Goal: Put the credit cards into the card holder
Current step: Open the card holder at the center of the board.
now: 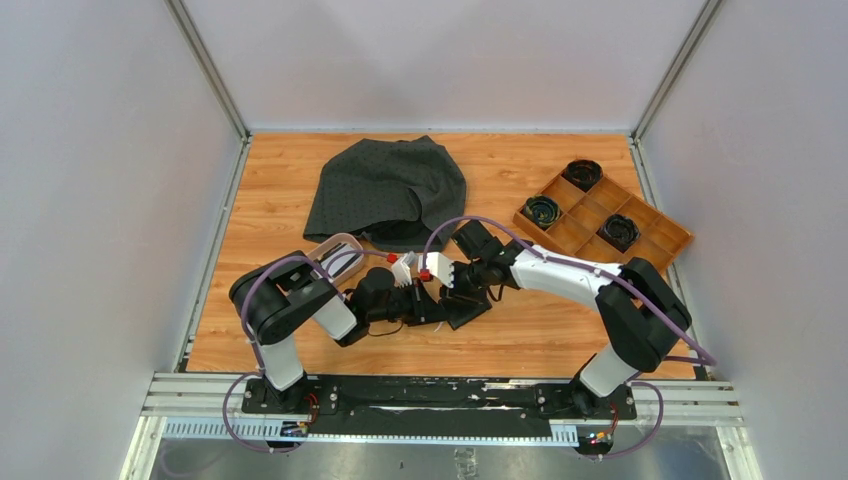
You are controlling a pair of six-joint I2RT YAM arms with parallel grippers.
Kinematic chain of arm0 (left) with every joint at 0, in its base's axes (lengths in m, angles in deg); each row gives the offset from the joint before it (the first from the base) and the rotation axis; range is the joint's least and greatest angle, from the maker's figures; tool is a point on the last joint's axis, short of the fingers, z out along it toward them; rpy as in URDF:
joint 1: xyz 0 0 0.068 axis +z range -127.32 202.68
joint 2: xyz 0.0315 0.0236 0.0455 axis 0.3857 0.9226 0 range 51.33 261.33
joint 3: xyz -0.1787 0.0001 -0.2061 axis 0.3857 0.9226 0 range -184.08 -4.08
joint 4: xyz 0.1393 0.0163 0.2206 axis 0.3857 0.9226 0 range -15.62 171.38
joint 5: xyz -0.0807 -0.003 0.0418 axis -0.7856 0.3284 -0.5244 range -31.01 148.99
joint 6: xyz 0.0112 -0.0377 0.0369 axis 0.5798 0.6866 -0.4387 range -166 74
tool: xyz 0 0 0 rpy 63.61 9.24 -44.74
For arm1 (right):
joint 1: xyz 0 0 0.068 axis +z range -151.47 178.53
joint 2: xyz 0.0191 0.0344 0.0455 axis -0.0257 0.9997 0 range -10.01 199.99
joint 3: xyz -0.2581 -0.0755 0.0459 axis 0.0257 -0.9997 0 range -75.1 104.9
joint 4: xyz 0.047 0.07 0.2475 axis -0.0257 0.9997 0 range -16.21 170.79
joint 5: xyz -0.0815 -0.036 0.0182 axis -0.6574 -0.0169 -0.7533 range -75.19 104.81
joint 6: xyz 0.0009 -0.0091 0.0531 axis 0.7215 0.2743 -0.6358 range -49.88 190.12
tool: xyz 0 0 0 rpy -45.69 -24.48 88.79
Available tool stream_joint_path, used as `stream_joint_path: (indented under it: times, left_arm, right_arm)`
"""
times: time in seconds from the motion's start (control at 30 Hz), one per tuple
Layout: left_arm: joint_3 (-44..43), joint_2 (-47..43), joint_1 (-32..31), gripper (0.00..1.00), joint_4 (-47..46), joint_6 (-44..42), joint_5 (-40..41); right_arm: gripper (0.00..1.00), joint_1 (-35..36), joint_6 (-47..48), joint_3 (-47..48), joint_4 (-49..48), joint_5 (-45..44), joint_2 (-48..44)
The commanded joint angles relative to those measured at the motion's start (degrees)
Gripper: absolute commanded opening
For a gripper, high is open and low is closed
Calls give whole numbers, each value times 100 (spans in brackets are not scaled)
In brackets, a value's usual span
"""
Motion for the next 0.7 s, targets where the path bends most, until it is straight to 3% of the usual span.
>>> stream_joint_path:
  times: [0.0, 0.2, 0.33, 0.67]
  left_arm:
    - [142, 131, -62, 0, 5, -63, -45]
    - [135, 148, -63, 0, -5, -63, -57]
    - [167, 142, -63, 0, -4, -77, -51]
    - [128, 180, -63, 0, 25, -112, -113]
  right_arm:
    - [32, -80, 82, -70, 399, -452, 179]
    - [10, -156, 136, -58, 457, -542, 138]
    - [1, -189, 138, -19, 437, -614, 16]
    - [0, -416, 112, -150, 32, -1273, -541]
